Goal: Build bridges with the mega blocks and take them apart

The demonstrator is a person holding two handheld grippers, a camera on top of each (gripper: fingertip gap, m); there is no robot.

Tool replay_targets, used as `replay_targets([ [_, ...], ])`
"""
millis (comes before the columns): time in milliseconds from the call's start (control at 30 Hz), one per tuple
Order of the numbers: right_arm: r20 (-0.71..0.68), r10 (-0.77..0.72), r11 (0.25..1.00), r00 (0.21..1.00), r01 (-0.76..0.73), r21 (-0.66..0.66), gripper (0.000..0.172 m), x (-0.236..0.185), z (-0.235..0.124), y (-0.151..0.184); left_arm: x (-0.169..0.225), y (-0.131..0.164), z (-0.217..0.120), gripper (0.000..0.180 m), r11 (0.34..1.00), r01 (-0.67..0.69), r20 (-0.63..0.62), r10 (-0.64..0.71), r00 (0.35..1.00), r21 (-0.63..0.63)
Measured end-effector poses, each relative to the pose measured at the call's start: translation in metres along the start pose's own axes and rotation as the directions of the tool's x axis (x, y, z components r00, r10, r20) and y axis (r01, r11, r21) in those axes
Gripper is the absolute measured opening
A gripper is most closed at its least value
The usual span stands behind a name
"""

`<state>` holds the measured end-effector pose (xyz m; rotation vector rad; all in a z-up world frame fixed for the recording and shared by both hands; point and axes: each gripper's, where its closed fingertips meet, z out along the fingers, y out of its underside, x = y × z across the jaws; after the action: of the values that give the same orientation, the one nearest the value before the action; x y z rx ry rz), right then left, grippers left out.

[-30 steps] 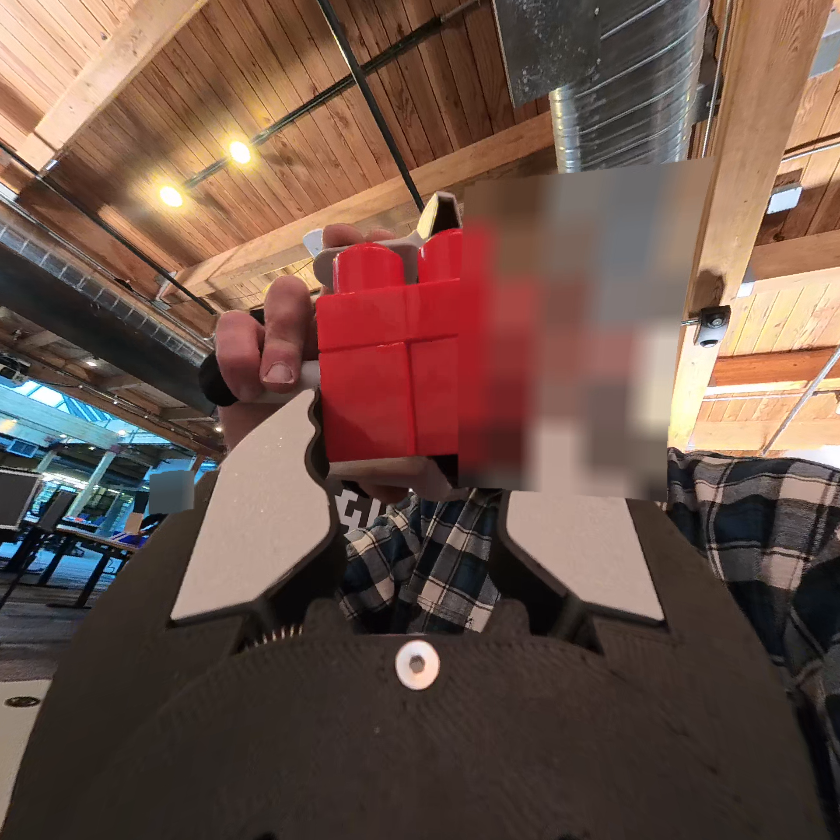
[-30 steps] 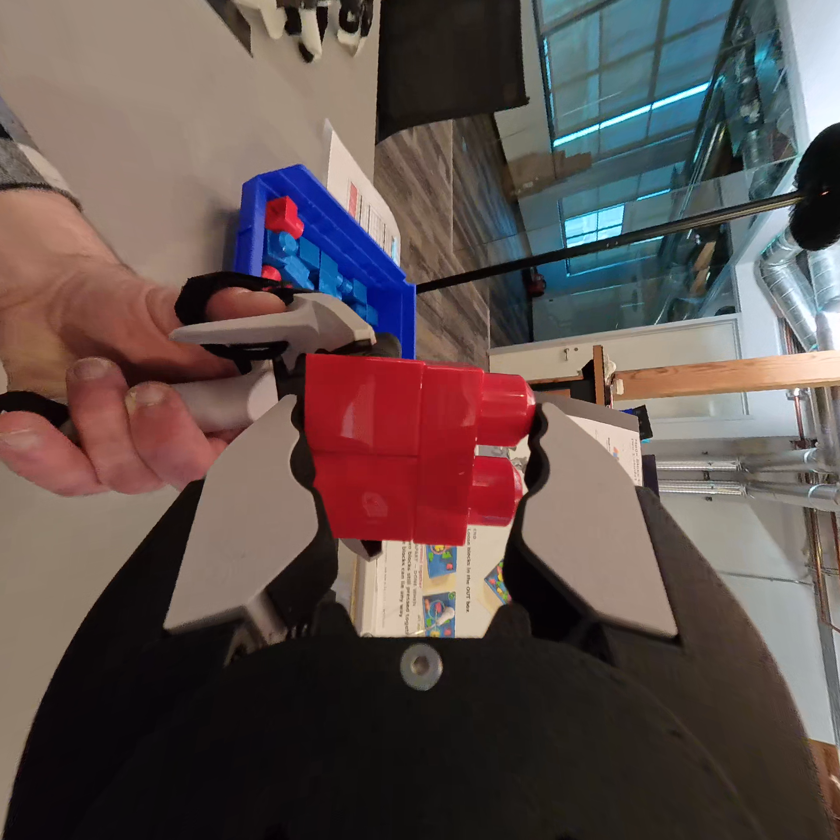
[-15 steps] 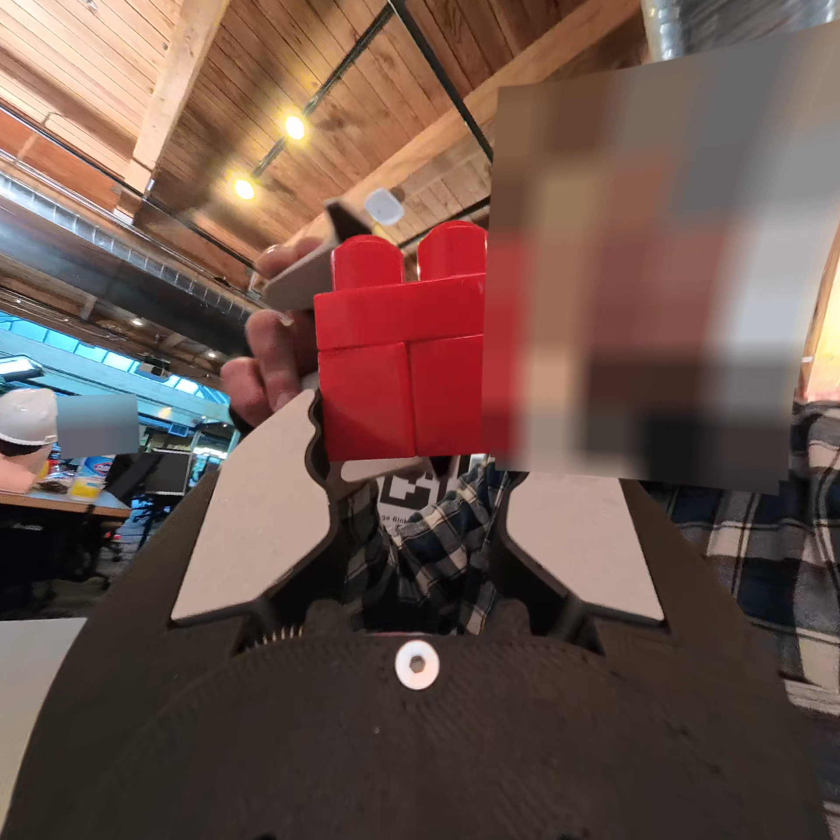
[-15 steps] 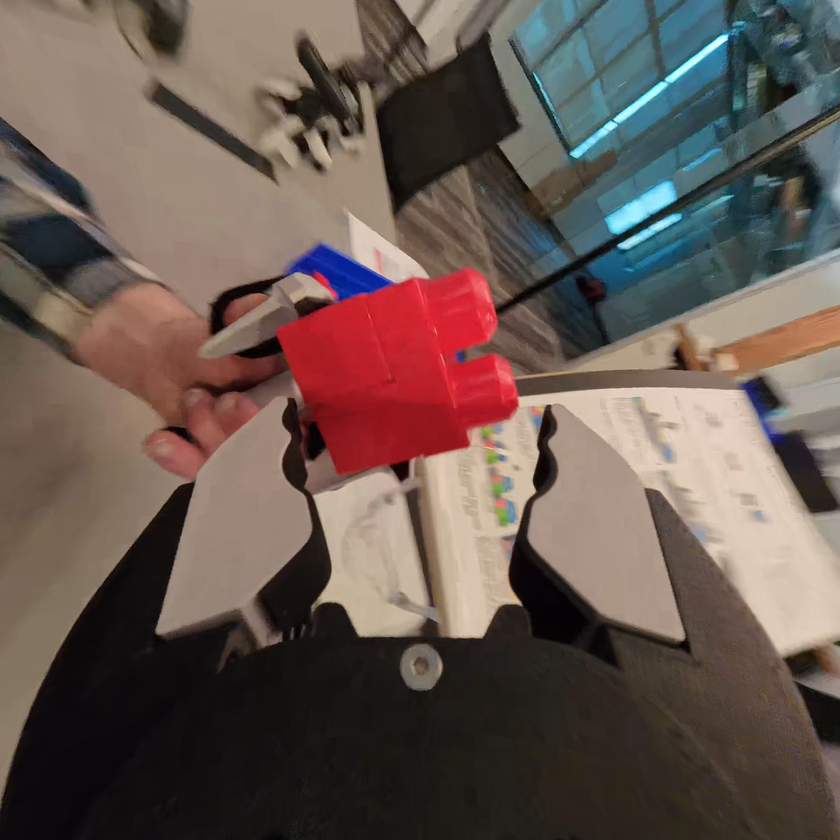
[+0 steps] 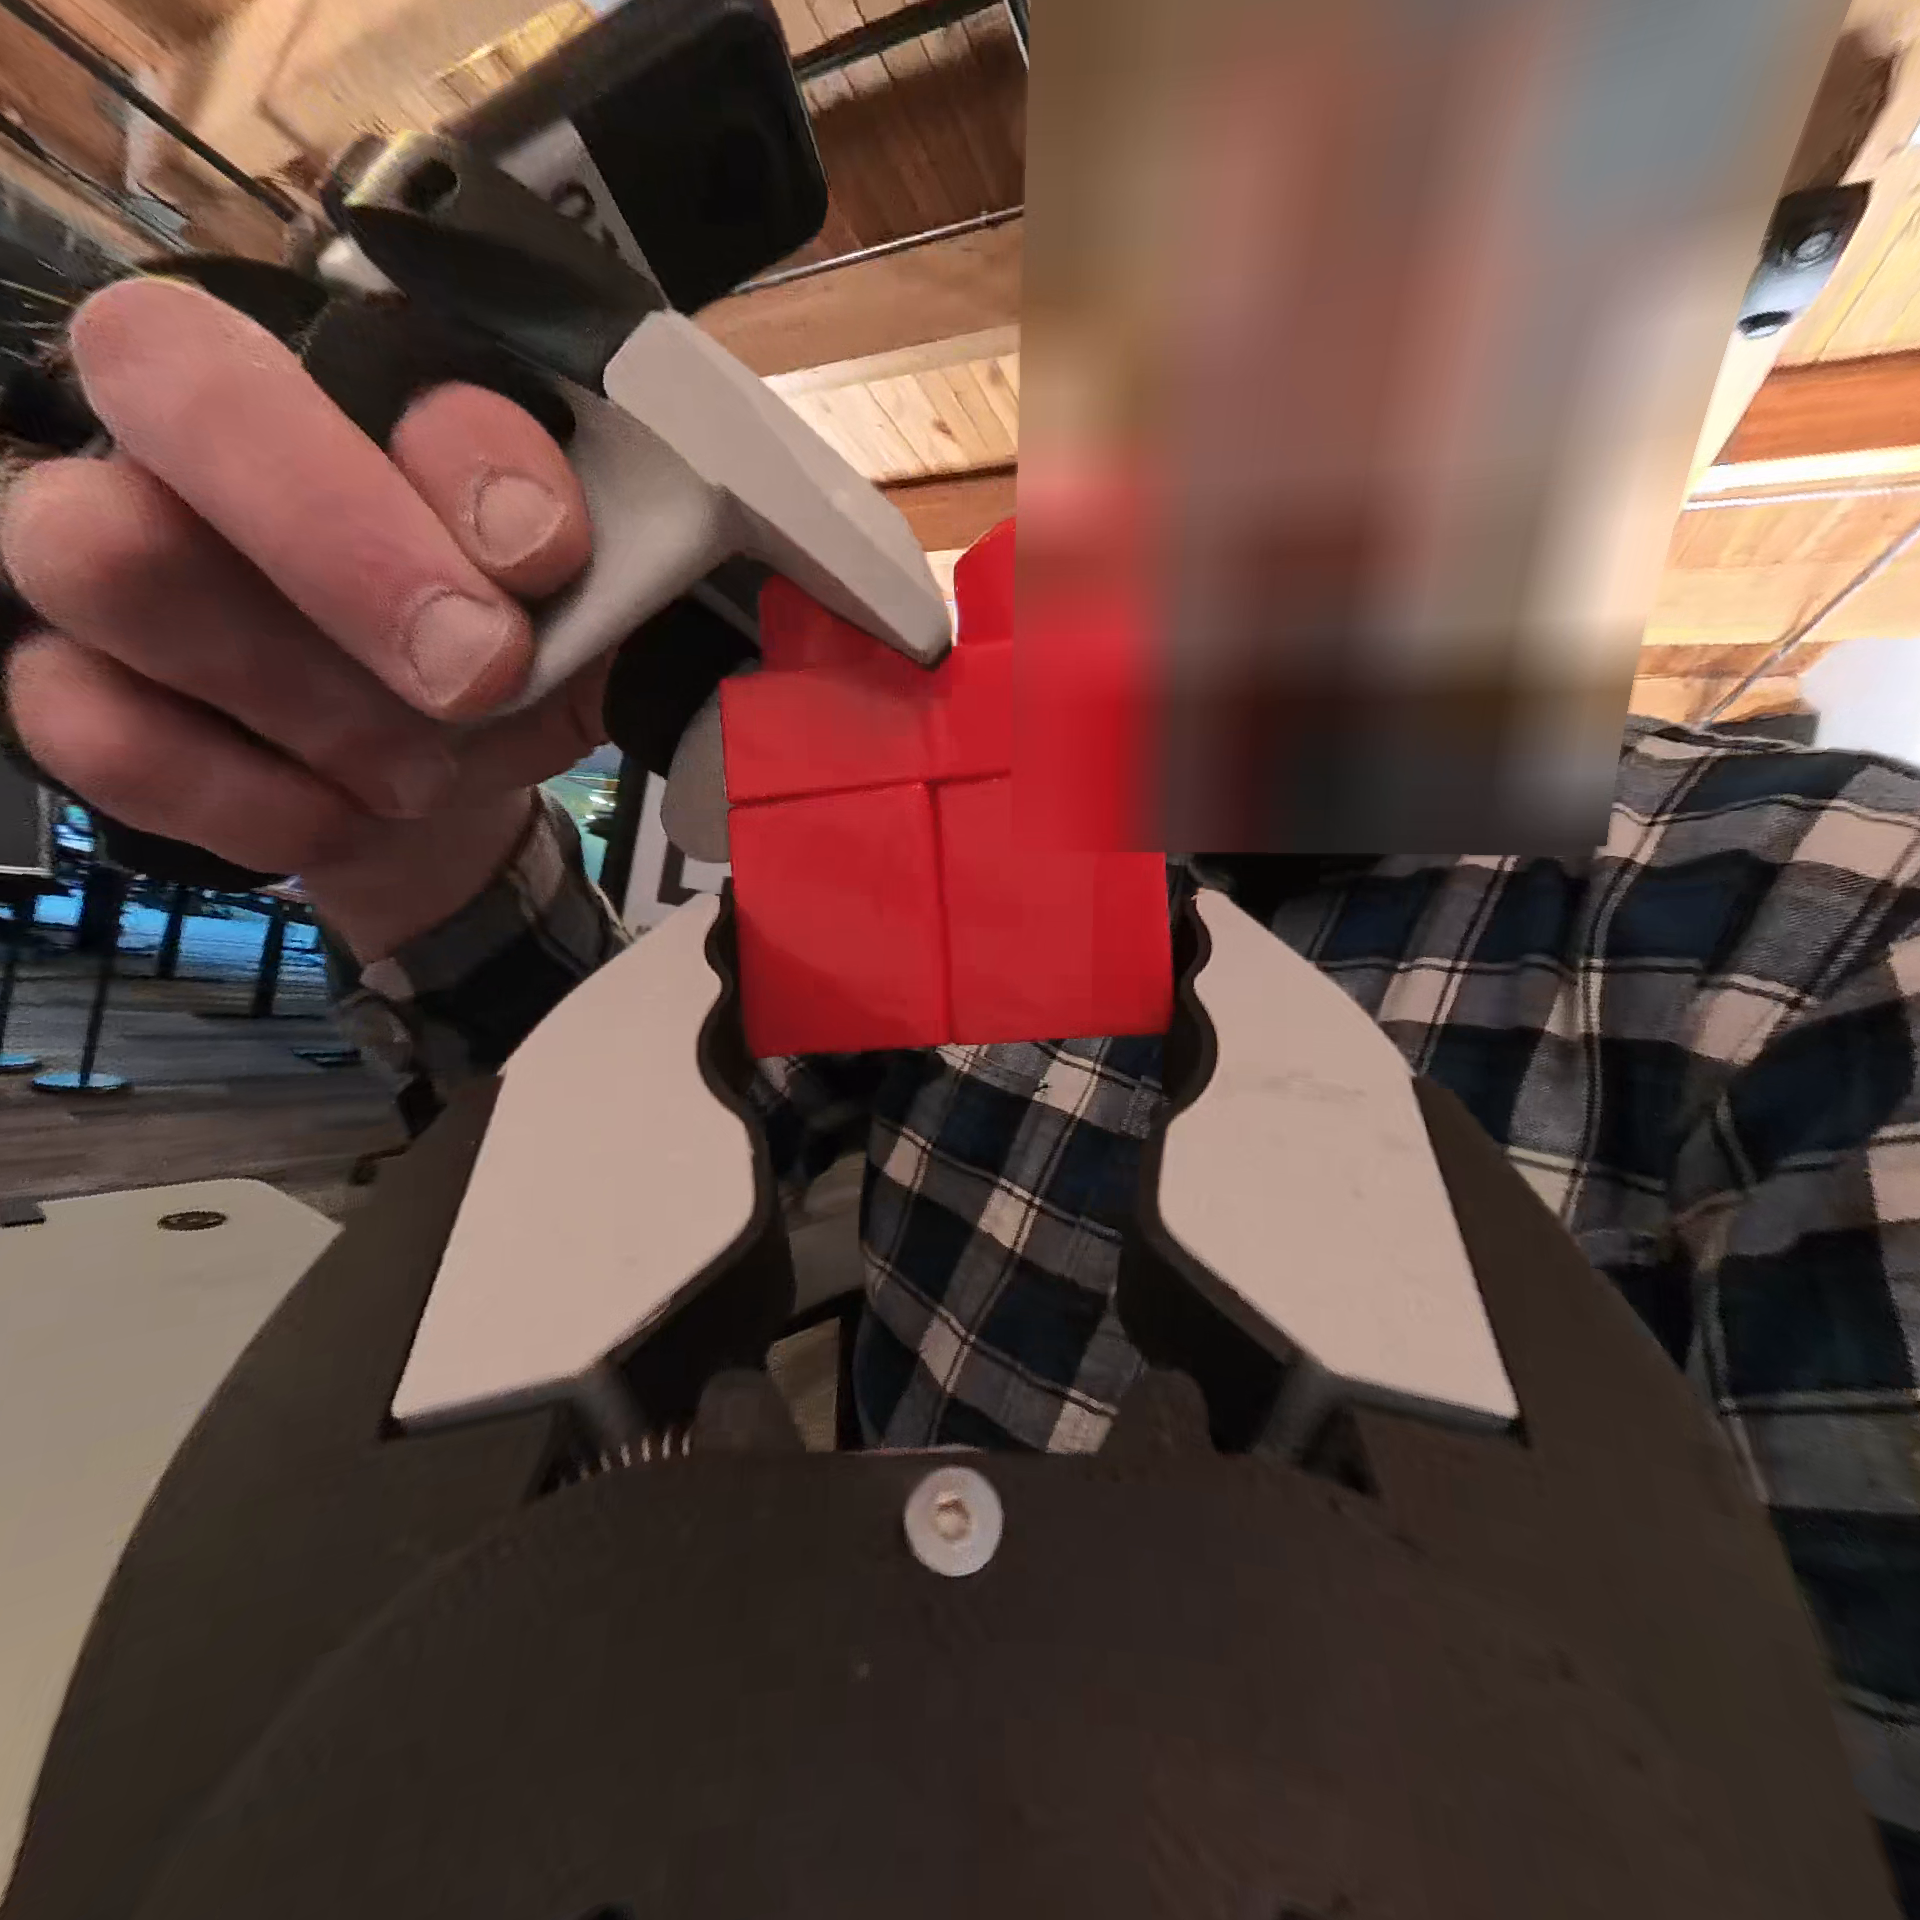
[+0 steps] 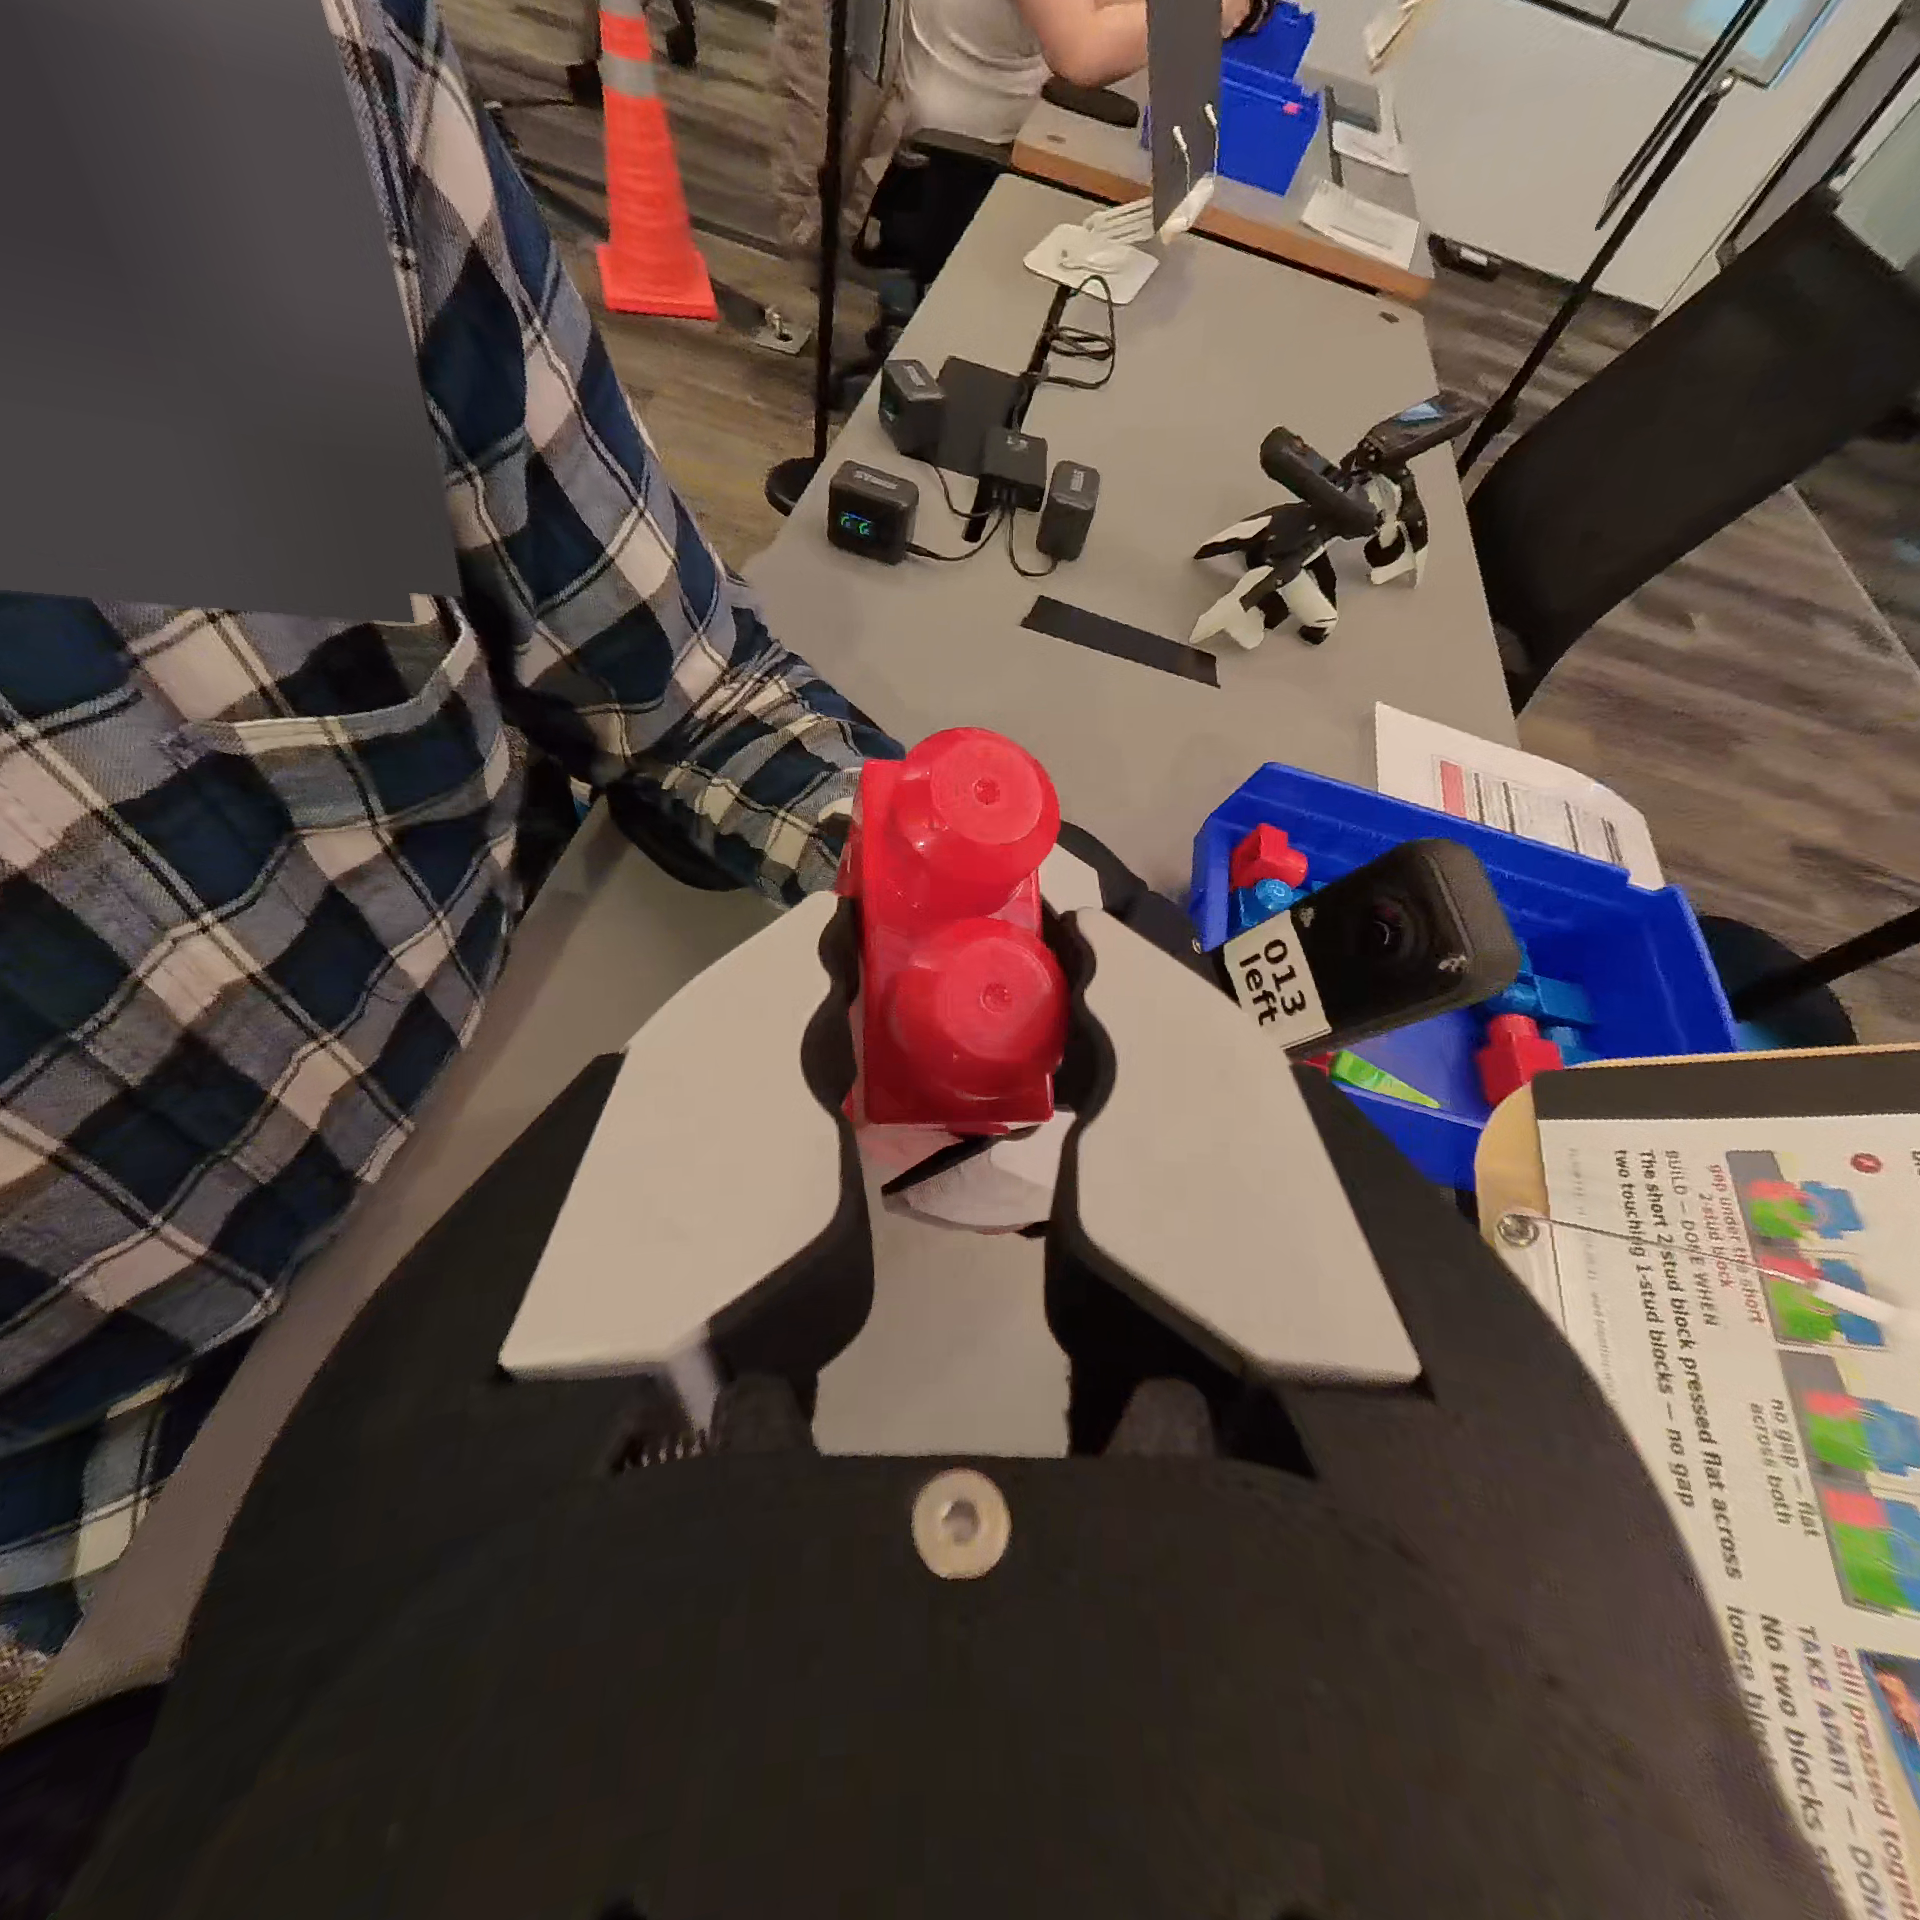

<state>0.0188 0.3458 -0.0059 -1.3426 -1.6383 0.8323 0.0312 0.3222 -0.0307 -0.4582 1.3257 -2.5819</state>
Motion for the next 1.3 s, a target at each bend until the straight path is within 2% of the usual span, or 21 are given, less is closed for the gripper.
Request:
replay_targets([
  [100,-0.054,0.043,0.998,0.998,-0.041,0.039,0.036,0.009,-0.005,0.0,-0.002,-0.009,-0.005,0.078,0.998,0.024,0.001,-0.024,1.0,0.061],
  [200,-0.141,0.138,0.982,0.98,-0.117,0.151,0.035,0.027,-0.02,0.0,-0.013,-0.031,-0.02,0.076,0.985,-0.036,0.123,0.015,0.992,0.171],
  [233,-0.166,0.189,0.965,0.968,-0.152,0.215,0.035,0.034,-0.026,-0.002,-0.015,-0.037,-0.024,0.084,0.981,-0.056,0.159,0.026,0.987,0.187],
  [300,-0.207,0.28,0.923,0.937,-0.203,0.326,0.035,0.046,-0.037,-0.001,-0.021,-0.044,-0.031,0.087,0.971,-0.154,0.278,0.099,0.955,0.183],
  [367,-0.217,0.382,0.862,0.898,-0.262,0.435,0.034,0.057,-0.048,0.002,-0.027,-0.053,-0.039,0.085,0.951,-0.264,0.406,0.181,0.896,0.159],
  [467,-0.211,0.465,0.794,0.86,-0.299,0.529,0.034,0.064,-0.055,0.011,-0.033,-0.069,-0.055,0.08,0.899,-0.432,0.604,0.307,0.735,0.069],
  [600,-0.223,0.505,0.754,0.834,-0.3,0.585,0.034,0.069,-0.055,0.019,-0.038,-0.07,-0.045,0.059,0.863,-0.484,0.695,0.437,0.57,-0.145],
  [633,-0.216,0.503,0.748,0.837,-0.296,0.594,0.034,0.068,-0.054,0.018,-0.04,-0.068,-0.041,0.058,0.858,-0.486,0.698,0.452,0.555,-0.169],
  [700,-0.212,0.504,0.74,0.837,-0.292,0.606,0.034,0.067,-0.051,0.017,-0.046,-0.063,-0.035,0.053,0.879,-0.443,0.706,0.427,0.565,-0.177],
  [767,-0.195,0.501,0.731,0.843,-0.291,0.617,0.034,0.065,-0.048,0.014,-0.043,-0.066,-0.035,0.04,0.887,-0.447,0.705,0.391,0.592,-0.117],
  [867,-0.192,0.506,0.724,0.841,-0.293,0.625,0.034,0.064,-0.046,0.014,-0.04,-0.067,-0.035,0.038,0.898,-0.437,0.684,0.346,0.642,-0.045],
  [1067,-0.193,0.489,0.764,0.851,-0.311,0.565,0.034,0.058,-0.046,0.016,-0.041,-0.062,-0.032,0.037,0.918,-0.373,0.682,0.357,0.639,-0.131],
  [1167,-0.214,0.48,0.795,0.85,-0.319,0.516,0.034,0.057,-0.046,0.018,-0.042,-0.06,-0.033,0.037,0.929,-0.345,0.684,0.338,0.646,-0.133],
  [1300,-0.211,0.504,0.792,0.837,-0.35,0.501,0.034,0.058,-0.046,0.022,-0.048,-0.056,-0.037,0.036,0.931,-0.318,0.705,0.348,0.618,-0.181],
])
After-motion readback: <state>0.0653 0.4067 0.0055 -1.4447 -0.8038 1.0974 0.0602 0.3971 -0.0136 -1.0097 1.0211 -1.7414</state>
